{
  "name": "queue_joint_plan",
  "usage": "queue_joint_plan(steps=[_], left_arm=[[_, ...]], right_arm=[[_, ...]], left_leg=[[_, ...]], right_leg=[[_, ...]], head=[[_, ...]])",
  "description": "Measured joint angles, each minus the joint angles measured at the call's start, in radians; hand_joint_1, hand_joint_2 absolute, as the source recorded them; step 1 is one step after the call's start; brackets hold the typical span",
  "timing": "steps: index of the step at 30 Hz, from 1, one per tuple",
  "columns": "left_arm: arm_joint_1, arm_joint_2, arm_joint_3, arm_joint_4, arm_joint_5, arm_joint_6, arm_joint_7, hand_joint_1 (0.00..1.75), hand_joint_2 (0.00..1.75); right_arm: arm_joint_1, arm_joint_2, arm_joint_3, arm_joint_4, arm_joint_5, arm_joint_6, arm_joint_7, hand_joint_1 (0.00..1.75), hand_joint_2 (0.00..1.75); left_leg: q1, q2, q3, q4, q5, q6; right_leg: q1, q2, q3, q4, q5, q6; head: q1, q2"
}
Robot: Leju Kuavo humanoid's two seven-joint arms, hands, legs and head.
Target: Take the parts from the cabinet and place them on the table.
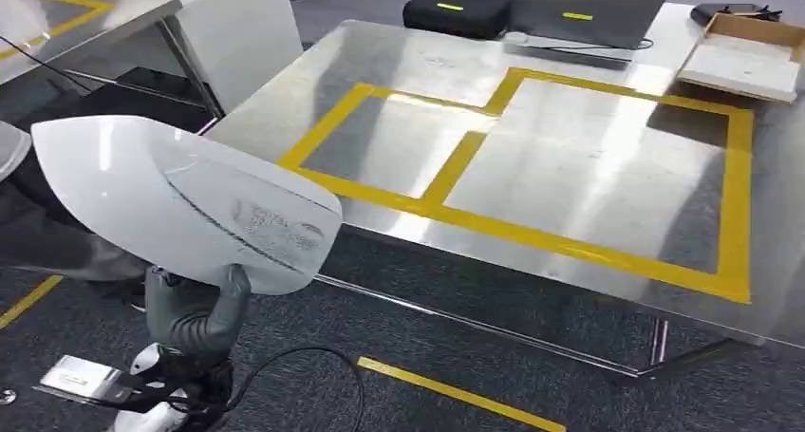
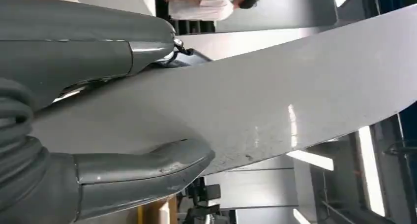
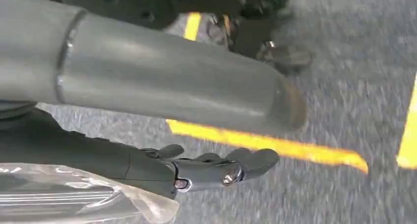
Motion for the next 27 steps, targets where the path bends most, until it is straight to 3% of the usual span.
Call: queue_joint_plan(steps=[3,4,5,6,8,9,10,13,15,16,18,19,20,21,23,25,26,27], left_arm=[[0.005,0.001,0.004,0.0,-0.004,0.008,0.0,1.75,1.75],[0.006,0.002,0.004,0.0,-0.004,0.01,0.0,1.75,1.75],[0.008,0.002,0.005,0.0,-0.004,0.011,0.0,1.75,1.75],[0.009,0.002,0.006,0.0,-0.004,0.012,0.0,1.75,1.75],[0.009,0.002,0.009,0.0,-0.004,0.016,0.0,1.75,1.75],[0.009,0.003,0.011,0.0,-0.004,0.017,0.0,1.75,1.75],[0.008,0.002,0.012,0.0,-0.005,0.018,0.0,1.75,1.75],[0.011,0.002,0.014,0.0,-0.005,0.02,0.0,1.75,1.75],[0.01,0.002,0.014,-0.005,-0.006,0.021,0.0,1.75,1.75],[0.009,0.001,0.014,-0.008,-0.006,0.021,0.0,1.75,1.75],[0.01,0.001,0.015,-0.008,-0.005,0.021,0.0,1.75,1.75],[0.01,0.001,0.015,-0.008,-0.005,0.021,0.0,1.75,1.75],[0.012,0.001,0.015,-0.008,-0.005,0.02,0.0,1.75,1.75],[0.012,0.001,0.015,-0.008,-0.005,0.019,0.0,1.75,1.75],[0.012,0.001,0.015,-0.008,-0.005,0.018,0.0,1.75,1.75],[0.009,0.002,0.016,-0.008,-0.006,0.018,0.0,1.75,1.75],[0.009,0.002,0.016,-0.008,-0.006,0.018,0.0,1.75,1.75],[0.009,0.002,0.016,-0.008,-0.006,0.018,0.0,1.75,1.75]], right_arm=[[-0.001,0.0,0.001,0.0,0.002,0.003,0.0,0.0,0.0],[0.001,0.0,0.001,0.0,0.003,0.003,0.001,0.0,0.0],[0.003,0.0,0.001,0.0,0.003,0.003,0.001,0.0,0.0],[0.003,0.0,0.001,0.0,0.004,0.003,0.001,0.0,0.0],[0.002,0.0,0.002,0.0,0.006,0.003,0.001,0.0,0.0],[0.002,0.0,0.002,0.0,0.007,0.003,0.002,0.0,0.0],[0.0,0.0,0.002,0.0,0.008,0.003,0.003,0.0,0.0],[0.001,0.0,0.003,0.0,0.01,0.003,0.004,0.0,0.0],[0.0,0.0,0.004,0.0,0.013,0.003,0.004,0.0,0.0],[-0.001,0.0,0.005,0.0,0.014,0.004,0.004,0.0,0.0],[0.001,0.0,0.005,0.0,0.015,0.006,0.006,0.0,0.0],[0.003,0.0,0.005,0.0,0.015,0.006,0.006,0.0,0.0],[0.005,0.0,0.005,0.0,0.017,0.006,0.006,0.0,0.0],[0.005,0.0,0.005,0.0,0.019,0.006,0.006,0.0,0.0],[0.003,0.0,0.005,0.0,0.019,0.009,0.006,0.0,0.0],[0.001,0.0,0.005,0.001,0.019,0.011,0.008,0.0,0.0],[-0.001,0.0,0.006,0.001,0.019,0.012,0.008,0.0,0.0],[0.0,0.0,0.006,0.001,0.02,0.012,0.011,0.0,0.0]], left_leg=[[0.003,0.0,-0.12,0.242,-0.105,-0.009],[0.003,0.0,-0.141,0.276,-0.106,-0.009],[0.003,0.0,-0.142,0.265,-0.082,-0.008],[0.003,0.0,-0.122,0.21,-0.036,-0.005],[0.002,0.0,-0.047,0.033,0.069,0.005],[-0.002,-0.002,-0.023,-0.009,0.065,0.011],[-0.004,-0.002,-0.019,-0.035,0.057,0.014],[-0.005,-0.003,-0.023,-0.034,0.053,0.025],[0.003,-0.002,-0.009,-0.046,0.053,0.037],[0.004,-0.001,-0.008,-0.046,0.05,0.041],[0.003,0.0,-0.004,-0.046,0.044,0.047],[0.003,-0.001,-0.002,-0.045,0.041,0.047],[0.003,-0.002,0.005,-0.045,0.035,0.046],[0.004,-0.003,0.014,-0.045,0.029,0.045],[0.006,-0.003,0.041,-0.044,0.011,0.037],[-0.001,-0.003,0.045,-0.039,-0.004,0.023],[-0.001,-0.003,0.043,-0.04,-0.004,0.018],[0.0,-0.003,0.045,-0.043,-0.005,0.016]], right_leg=[[0.002,0.0,0.008,0.001,-0.008,-0.011],[0.002,0.0,0.01,0.001,-0.01,-0.011],[0.002,0.001,0.015,0.001,-0.014,-0.01],[0.002,0.004,0.02,0.001,-0.017,-0.009],[0.002,0.008,0.035,0.001,-0.026,-0.003],[0.004,0.008,0.03,0.001,-0.03,0.002],[0.008,0.011,0.032,0.006,-0.034,0.009],[0.006,0.007,0.033,-0.002,-0.036,0.023],[0.005,0.006,0.015,0.029,-0.059,0.033],[0.005,0.006,-0.015,0.087,-0.084,0.035],[0.001,0.006,-0.118,0.265,-0.148,0.041],[0.001,0.006,-0.154,0.318,-0.157,0.043],[-0.001,0.005,-0.172,0.324,-0.133,0.045],[-0.002,0.005,-0.16,0.281,-0.087,0.047],[-0.005,0.0,-0.085,0.099,0.03,0.046],[0.001,-0.003,-0.037,0.033,0.019,0.042],[0.001,-0.003,-0.04,0.031,0.008,0.029],[0.003,-0.002,-0.04,0.029,0.005,0.024]], head=[[-0.001,0.0],[-0.001,0.0],[0.0,0.0],[-0.001,0.0],[-0.001,0.0],[0.001,0.0],[-0.001,0.0],[0.0,0.0],[0.003,0.0],[0.007,0.0],[0.006,0.0],[0.007,0.0],[0.007,0.0],[0.007,0.0],[0.007,0.0],[0.01,0.0],[0.008,0.0],[0.003,0.0]])
